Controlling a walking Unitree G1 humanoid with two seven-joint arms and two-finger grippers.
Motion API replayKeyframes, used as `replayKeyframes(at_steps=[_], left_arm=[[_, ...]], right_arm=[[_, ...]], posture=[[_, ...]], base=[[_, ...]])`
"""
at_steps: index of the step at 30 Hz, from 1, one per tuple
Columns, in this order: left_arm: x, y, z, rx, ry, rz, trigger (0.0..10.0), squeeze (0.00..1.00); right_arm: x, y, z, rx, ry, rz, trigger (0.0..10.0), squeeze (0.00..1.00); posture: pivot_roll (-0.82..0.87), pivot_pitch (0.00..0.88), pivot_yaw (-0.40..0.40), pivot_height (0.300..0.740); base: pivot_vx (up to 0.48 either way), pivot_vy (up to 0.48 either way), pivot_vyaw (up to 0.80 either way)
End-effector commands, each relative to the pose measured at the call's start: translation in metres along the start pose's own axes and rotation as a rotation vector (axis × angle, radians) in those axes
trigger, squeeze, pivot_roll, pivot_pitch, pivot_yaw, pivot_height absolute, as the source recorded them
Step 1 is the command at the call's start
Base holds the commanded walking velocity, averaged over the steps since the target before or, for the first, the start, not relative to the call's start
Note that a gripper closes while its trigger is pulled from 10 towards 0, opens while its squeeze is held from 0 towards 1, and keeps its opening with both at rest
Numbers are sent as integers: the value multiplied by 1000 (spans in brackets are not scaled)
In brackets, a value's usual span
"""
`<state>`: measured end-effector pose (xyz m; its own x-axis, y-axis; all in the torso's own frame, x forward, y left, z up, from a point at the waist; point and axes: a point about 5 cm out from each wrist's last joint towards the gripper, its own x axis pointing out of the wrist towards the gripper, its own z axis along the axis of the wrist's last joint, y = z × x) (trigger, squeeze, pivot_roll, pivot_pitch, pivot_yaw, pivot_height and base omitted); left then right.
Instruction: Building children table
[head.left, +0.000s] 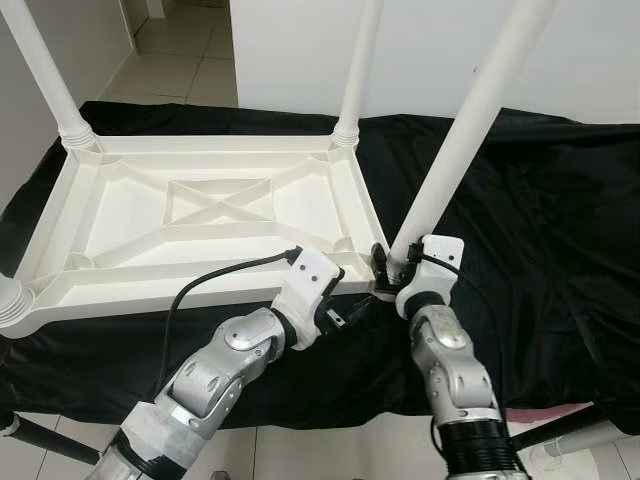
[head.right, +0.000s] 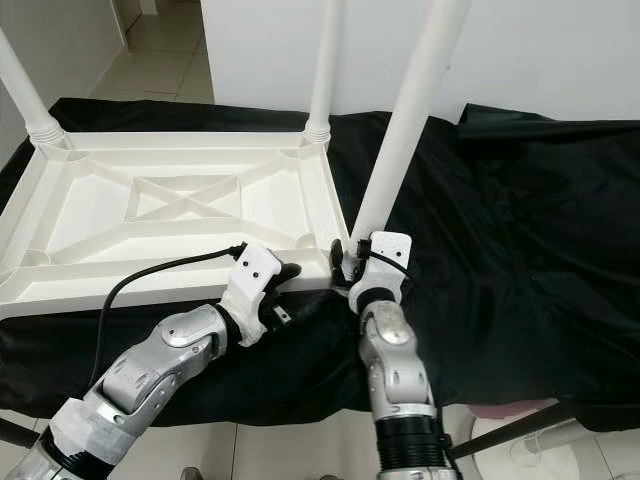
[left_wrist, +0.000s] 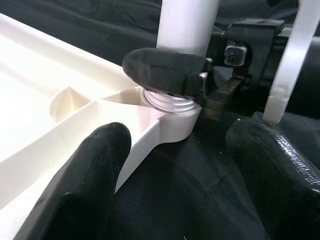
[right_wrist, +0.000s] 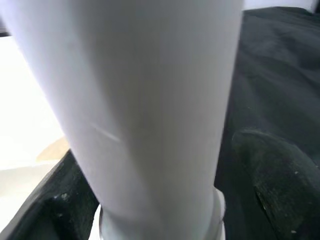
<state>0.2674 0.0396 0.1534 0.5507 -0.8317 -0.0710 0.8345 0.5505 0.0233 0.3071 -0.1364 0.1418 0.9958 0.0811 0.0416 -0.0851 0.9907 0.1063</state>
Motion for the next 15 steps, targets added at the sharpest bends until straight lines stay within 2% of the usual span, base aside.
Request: replayKeyframes(at_steps=[1, 3, 5, 6, 7, 9, 15], left_arm=[[0, -10, 1, 6, -1, -127, 10000, 0], [0, -10, 1, 6, -1, -127, 10000, 0], [0, -10, 1, 7, 0, -128, 10000, 0], [0, -10, 1, 7, 0, -128, 10000, 0], [0, -9, 1, 9, 1, -129, 10000, 0], [0, -9, 1, 9, 1, -129, 10000, 0], [0, -8, 2, 12, 1, -130, 10000, 0]], right_arm=[[-2, 0, -3, 11, 2, 26, 10000, 0], [-2, -1, -3, 3, 2, 50, 10000, 0], [-1, -7, -1, -39, -15, 180, 10000, 0], [-1, -7, -1, -39, -15, 180, 10000, 0], [1, -11, 3, -73, -25, 284, 10000, 0], [1, -11, 3, -73, -25, 284, 10000, 0], [10, -12, 12, -142, -42, 419, 10000, 0]], posture=[[-4, 77, -71, 740], [-4, 77, -71, 740], [-3, 77, -67, 740], [-3, 77, -67, 740], [-2, 75, -66, 740], [-2, 75, -66, 740], [-2, 72, -61, 740]], base=[[0, 0, 0], [0, 0, 0], [0, 0, 0], [0, 0, 0], [0, 0, 0], [0, 0, 0], [0, 0, 0]])
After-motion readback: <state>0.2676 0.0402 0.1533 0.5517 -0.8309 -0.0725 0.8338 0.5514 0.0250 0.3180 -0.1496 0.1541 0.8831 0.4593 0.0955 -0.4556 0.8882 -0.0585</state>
